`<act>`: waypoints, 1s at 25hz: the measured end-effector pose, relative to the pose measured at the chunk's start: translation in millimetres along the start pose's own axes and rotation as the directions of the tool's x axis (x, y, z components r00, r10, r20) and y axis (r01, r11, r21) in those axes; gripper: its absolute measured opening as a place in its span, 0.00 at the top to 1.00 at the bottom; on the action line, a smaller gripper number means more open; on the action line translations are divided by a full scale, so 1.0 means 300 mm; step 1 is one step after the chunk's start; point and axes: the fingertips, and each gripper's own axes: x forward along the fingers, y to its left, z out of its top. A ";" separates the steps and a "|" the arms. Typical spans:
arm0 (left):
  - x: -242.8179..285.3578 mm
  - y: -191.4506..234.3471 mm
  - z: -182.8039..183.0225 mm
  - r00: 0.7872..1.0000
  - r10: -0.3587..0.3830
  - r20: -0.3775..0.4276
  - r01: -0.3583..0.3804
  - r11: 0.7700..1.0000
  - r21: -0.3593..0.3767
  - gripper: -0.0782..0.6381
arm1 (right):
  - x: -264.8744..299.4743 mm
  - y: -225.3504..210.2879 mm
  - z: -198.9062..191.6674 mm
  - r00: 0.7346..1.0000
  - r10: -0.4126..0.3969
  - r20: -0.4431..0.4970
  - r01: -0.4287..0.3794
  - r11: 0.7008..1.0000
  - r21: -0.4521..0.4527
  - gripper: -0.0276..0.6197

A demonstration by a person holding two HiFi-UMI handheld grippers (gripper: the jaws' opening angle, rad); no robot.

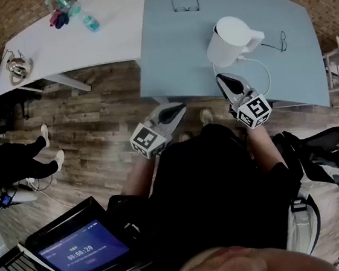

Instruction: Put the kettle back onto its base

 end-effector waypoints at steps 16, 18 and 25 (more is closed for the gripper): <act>-0.149 0.038 0.003 0.996 0.090 0.000 -0.090 0.995 0.032 0.89 | 0.122 0.296 -0.046 0.966 0.258 -0.031 -0.259 0.966 -0.019 0.95; -0.157 0.044 -0.002 0.996 0.094 -0.008 -0.094 0.995 0.035 0.89 | 0.141 0.307 -0.061 0.963 0.266 -0.035 -0.267 0.964 -0.016 0.95; -0.200 0.030 -0.026 0.995 0.095 -0.015 -0.095 0.995 0.030 0.89 | 0.168 0.376 -0.093 0.953 0.299 -0.055 -0.300 0.954 -0.007 0.95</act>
